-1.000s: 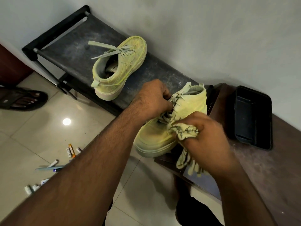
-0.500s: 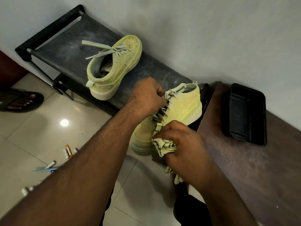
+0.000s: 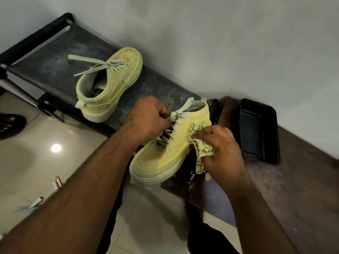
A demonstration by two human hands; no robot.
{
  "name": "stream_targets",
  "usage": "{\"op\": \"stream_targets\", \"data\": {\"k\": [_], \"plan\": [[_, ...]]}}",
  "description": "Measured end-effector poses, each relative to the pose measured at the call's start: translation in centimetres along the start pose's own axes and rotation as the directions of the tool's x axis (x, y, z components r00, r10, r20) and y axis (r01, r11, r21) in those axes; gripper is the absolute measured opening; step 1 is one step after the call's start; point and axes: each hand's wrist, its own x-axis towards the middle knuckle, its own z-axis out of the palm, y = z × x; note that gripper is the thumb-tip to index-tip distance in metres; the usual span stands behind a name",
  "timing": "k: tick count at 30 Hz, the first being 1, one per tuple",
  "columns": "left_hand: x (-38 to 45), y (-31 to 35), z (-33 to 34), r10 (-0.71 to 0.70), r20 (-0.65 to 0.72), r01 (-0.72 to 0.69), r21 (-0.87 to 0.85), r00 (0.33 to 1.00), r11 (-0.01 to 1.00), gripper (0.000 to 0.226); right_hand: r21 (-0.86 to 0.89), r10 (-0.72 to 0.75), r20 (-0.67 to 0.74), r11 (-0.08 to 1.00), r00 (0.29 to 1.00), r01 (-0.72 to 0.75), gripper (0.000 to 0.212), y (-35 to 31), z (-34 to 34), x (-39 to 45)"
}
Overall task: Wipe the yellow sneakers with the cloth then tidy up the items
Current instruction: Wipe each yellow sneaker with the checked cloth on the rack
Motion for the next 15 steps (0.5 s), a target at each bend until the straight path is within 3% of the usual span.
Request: {"op": "stream_targets", "data": {"k": [2,6,11,15], "plan": [[-0.1,0.0,0.0,-0.001,-0.007,0.001,-0.017,1.000,1.000,0.006,-0.002,0.066,-0.044,0.998,0.997,-0.066,0.050,0.2,-0.2,0.3],[-0.1,0.2,0.1,-0.030,-0.022,0.028,-0.050,0.999,0.998,0.003,0.061,-0.003,0.034,0.998,0.999,0.001,0.045,-3.1,0.3,-0.9],[-0.2,0.4,0.0,-0.015,-0.004,0.015,-0.040,1.000,0.999,0.005,-0.044,0.236,0.024,0.971,0.972,-0.235,0.041,-4.2,0.6,0.4],[-0.3,0.5,0.0,-0.035,-0.017,0.033,-0.074,0.999,0.997,0.003,-0.098,0.276,0.031,0.957,0.961,-0.272,0.034,-5.1,0.4,0.8]]}}
